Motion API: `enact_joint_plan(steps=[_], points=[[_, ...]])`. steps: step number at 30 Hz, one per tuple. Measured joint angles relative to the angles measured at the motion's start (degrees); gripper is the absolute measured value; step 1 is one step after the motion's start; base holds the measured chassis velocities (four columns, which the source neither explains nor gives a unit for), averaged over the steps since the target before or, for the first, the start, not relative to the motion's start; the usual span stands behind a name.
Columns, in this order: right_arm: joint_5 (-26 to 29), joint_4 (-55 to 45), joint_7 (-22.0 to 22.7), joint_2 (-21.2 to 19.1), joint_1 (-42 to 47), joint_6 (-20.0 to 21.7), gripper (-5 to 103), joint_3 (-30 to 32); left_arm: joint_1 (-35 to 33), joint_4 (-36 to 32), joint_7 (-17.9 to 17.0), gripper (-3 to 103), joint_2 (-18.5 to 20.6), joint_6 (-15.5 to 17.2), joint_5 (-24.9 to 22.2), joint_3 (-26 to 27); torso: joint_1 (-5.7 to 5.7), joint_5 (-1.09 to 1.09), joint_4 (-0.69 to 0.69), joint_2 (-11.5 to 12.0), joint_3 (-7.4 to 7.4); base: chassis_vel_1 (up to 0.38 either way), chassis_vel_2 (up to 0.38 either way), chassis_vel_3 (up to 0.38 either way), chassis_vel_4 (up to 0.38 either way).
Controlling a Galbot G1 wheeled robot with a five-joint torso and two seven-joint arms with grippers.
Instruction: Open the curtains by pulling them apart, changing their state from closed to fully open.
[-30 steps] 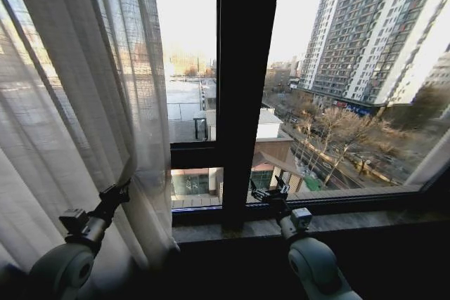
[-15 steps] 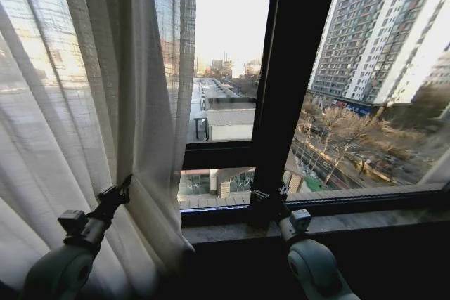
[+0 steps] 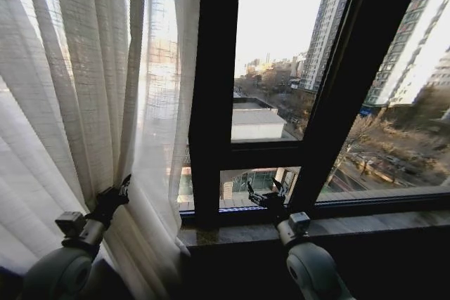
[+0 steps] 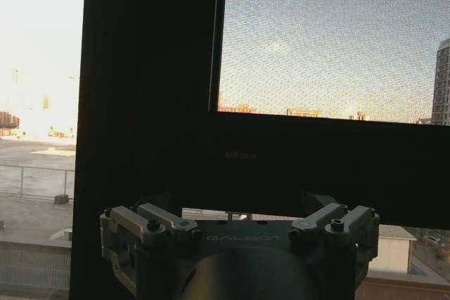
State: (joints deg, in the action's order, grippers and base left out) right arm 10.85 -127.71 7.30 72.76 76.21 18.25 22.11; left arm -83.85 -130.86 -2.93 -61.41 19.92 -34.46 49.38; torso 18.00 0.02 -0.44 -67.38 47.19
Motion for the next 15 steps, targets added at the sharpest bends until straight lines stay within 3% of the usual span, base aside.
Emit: enact_joint_plan(steps=[15], points=[[-1.33, -1.01, 0.0, 0.53, 0.94, -0.1, 100, -0.63, -0.35, -0.21, 0.01, 0, -0.33, -0.26, 0.01, 0.78, 0.0, -0.02, 0.0, 0.0, 0.0, 0.355, 0.354, -0.361, -0.354]])
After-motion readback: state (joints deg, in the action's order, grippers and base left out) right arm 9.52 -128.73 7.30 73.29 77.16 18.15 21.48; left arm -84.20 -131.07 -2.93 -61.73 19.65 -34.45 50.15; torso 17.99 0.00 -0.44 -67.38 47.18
